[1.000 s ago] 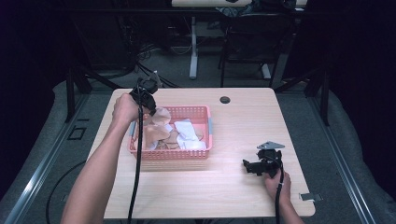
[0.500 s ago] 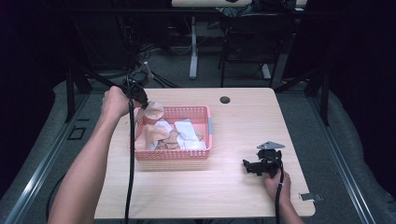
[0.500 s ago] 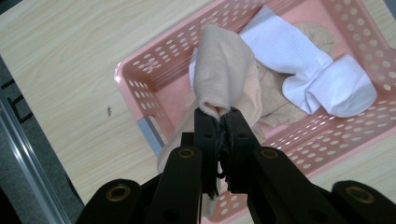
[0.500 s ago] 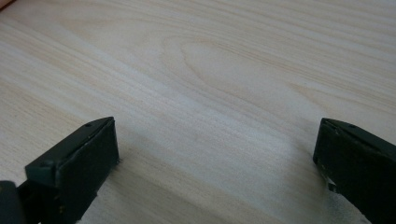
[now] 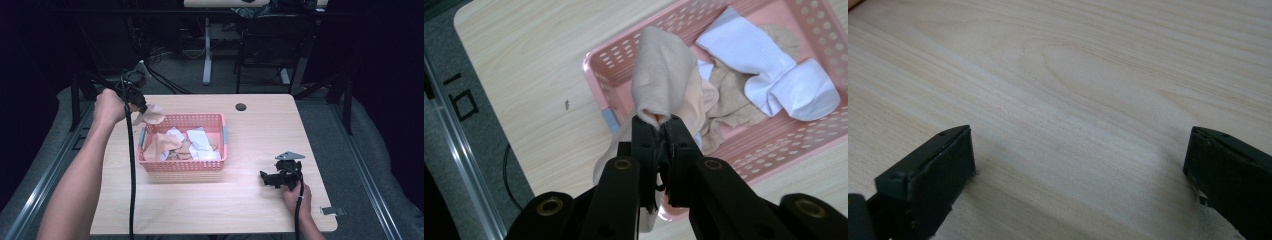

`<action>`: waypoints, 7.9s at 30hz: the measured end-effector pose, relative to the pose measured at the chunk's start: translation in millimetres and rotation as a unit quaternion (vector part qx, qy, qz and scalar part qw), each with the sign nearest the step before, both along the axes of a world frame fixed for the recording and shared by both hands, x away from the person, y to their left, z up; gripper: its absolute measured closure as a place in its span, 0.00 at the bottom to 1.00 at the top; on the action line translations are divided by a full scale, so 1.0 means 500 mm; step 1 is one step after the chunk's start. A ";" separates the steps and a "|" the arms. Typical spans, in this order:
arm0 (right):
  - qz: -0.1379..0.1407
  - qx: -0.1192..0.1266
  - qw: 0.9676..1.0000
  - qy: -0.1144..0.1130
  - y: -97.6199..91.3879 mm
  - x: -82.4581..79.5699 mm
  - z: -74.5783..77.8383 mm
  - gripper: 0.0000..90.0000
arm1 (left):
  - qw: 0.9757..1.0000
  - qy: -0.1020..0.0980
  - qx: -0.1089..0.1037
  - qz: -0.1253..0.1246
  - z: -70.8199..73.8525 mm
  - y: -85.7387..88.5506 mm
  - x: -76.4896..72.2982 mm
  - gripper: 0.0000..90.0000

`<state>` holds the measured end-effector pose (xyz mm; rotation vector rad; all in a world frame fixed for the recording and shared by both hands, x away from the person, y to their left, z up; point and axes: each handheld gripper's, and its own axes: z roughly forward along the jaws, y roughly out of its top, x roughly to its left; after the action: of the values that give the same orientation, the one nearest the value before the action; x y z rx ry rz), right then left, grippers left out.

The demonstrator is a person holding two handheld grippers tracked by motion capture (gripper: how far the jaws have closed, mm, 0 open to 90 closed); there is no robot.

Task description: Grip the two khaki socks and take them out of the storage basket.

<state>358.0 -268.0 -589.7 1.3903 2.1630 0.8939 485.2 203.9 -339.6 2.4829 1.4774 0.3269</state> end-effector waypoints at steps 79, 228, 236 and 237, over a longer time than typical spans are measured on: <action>-0.001 0.003 1.000 -0.001 0.001 0.000 0.000 0.00 | 0.975 0.118 -0.048 0.181 -0.348 0.297 -0.077 0.62; 0.001 0.000 1.000 -0.001 0.000 0.000 0.000 0.00 | 0.997 -0.048 -0.054 0.037 0.005 0.156 -0.077 0.93; 0.000 0.000 1.000 -0.001 0.000 0.000 0.000 0.00 | 0.996 -0.037 -0.053 0.069 -0.014 0.209 -0.086 0.93; 0.001 0.000 1.000 -0.001 0.000 0.000 0.000 0.00 | 0.995 -0.036 -0.052 0.072 -0.018 0.215 -0.087 0.93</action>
<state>358.1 -268.0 -589.8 1.3870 2.1620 0.8951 441.6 311.2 -348.4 2.2663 1.6049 0.3516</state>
